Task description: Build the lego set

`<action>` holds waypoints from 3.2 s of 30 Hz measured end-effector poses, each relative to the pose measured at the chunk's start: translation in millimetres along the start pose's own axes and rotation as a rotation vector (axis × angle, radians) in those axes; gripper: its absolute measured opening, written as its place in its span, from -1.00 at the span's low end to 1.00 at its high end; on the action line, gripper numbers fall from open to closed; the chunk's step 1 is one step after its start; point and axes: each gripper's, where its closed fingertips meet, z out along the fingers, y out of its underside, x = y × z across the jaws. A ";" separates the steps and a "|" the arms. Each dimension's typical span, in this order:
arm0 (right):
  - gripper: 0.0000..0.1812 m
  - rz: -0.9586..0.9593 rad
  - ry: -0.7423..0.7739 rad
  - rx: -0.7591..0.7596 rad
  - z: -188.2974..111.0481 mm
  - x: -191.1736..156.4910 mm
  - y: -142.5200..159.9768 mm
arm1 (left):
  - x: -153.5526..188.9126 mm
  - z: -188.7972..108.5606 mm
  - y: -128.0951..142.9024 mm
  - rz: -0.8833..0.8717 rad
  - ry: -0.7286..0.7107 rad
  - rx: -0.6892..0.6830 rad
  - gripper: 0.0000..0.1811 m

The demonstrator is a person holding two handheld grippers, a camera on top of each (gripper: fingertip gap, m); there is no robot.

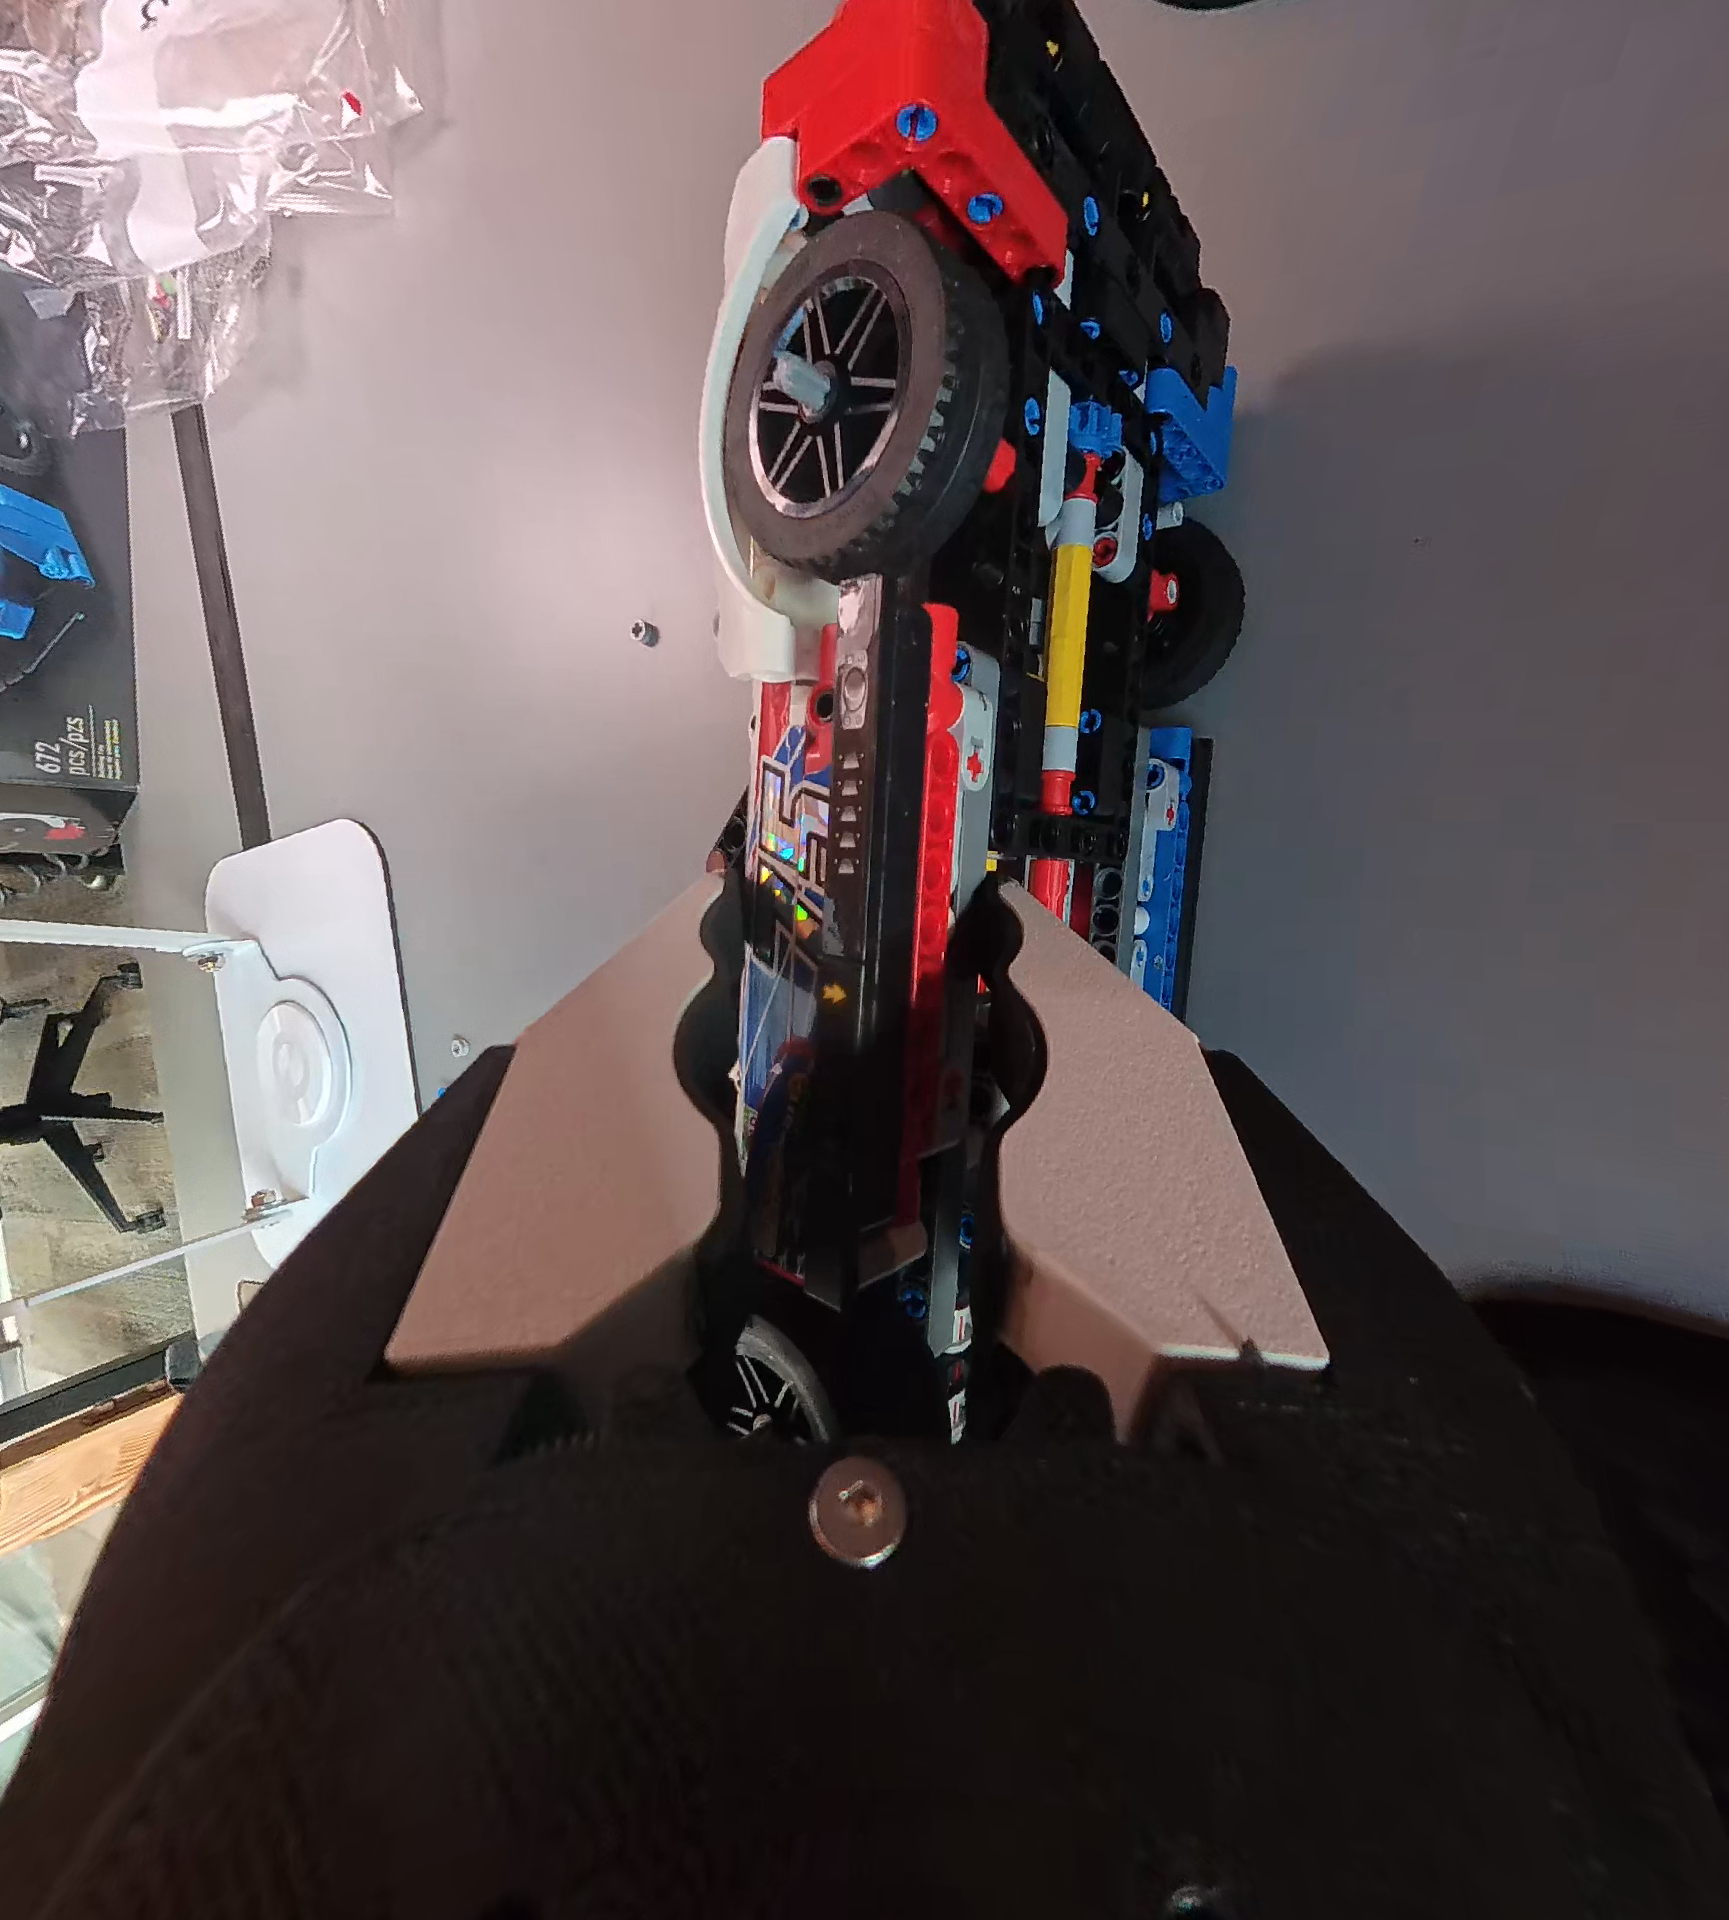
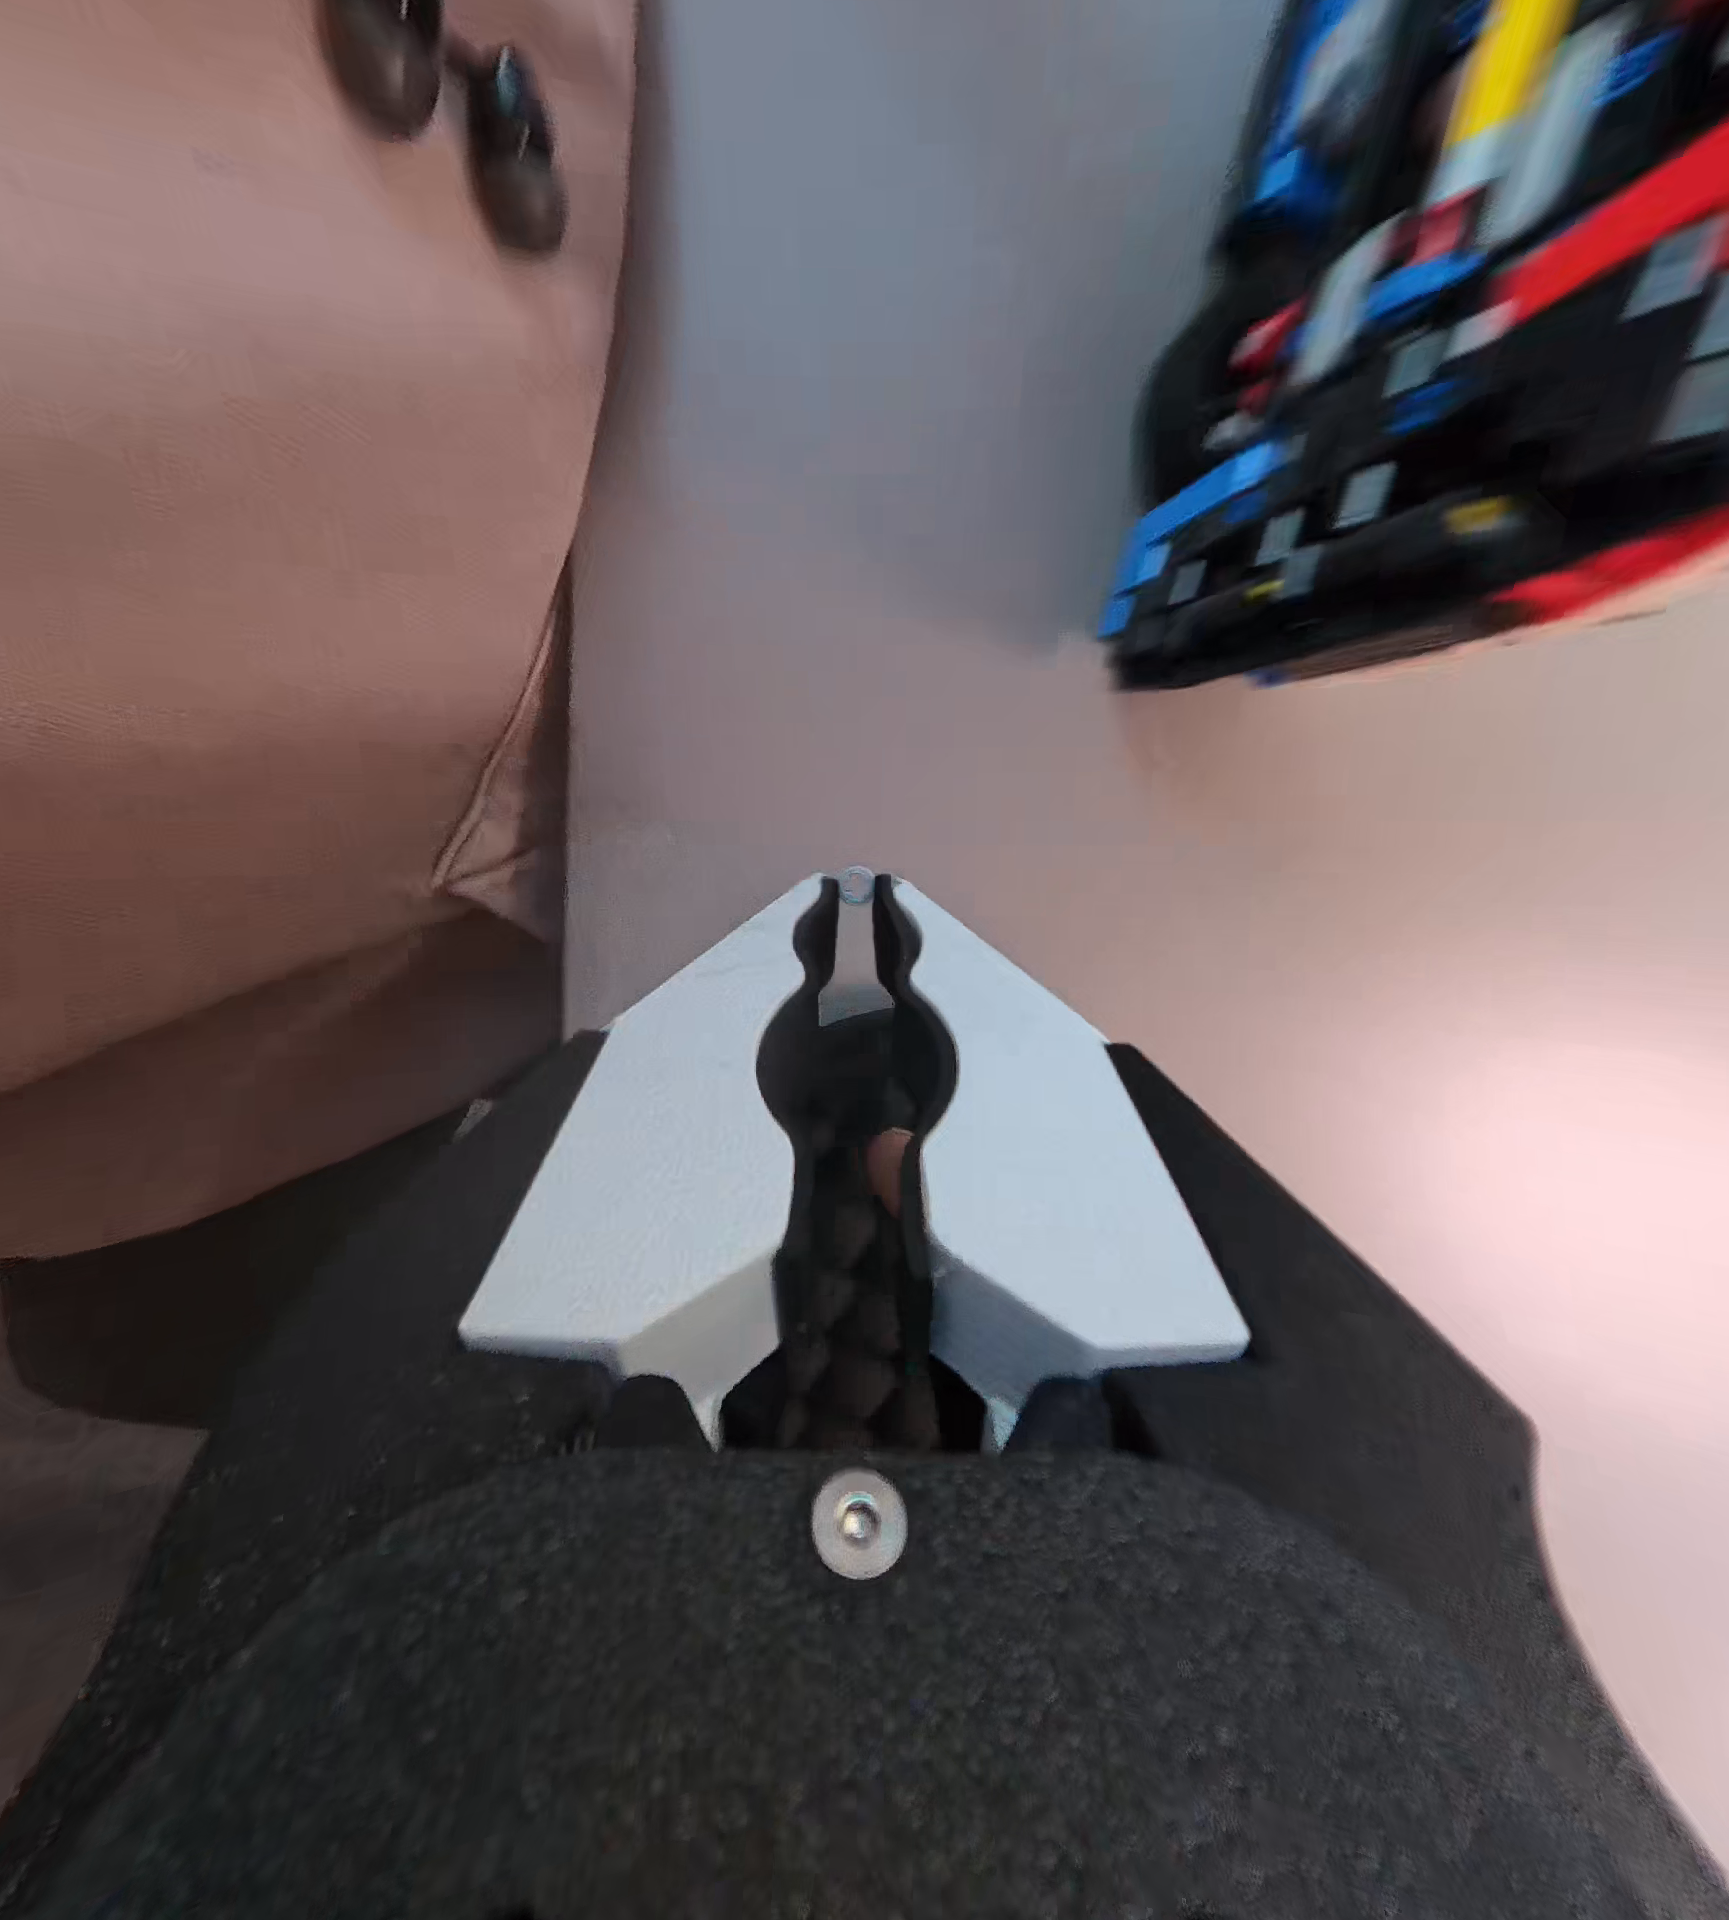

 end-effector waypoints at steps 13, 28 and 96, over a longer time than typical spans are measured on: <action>-0.96 -0.098 -0.139 0.161 -49.8 87.4 -125.1 | 10.0 -8.3 -1.7 0.044 -0.080 0.021 -0.54; -0.96 -0.108 -0.254 0.143 -37.4 78.1 -134.4 | 17.2 -13.0 -3.0 0.061 -0.132 0.015 -0.56; -0.95 -0.367 -0.339 -0.455 -34.1 49.3 -120.8 | 36.5 -28.2 -28.6 0.269 -0.471 0.032 -0.62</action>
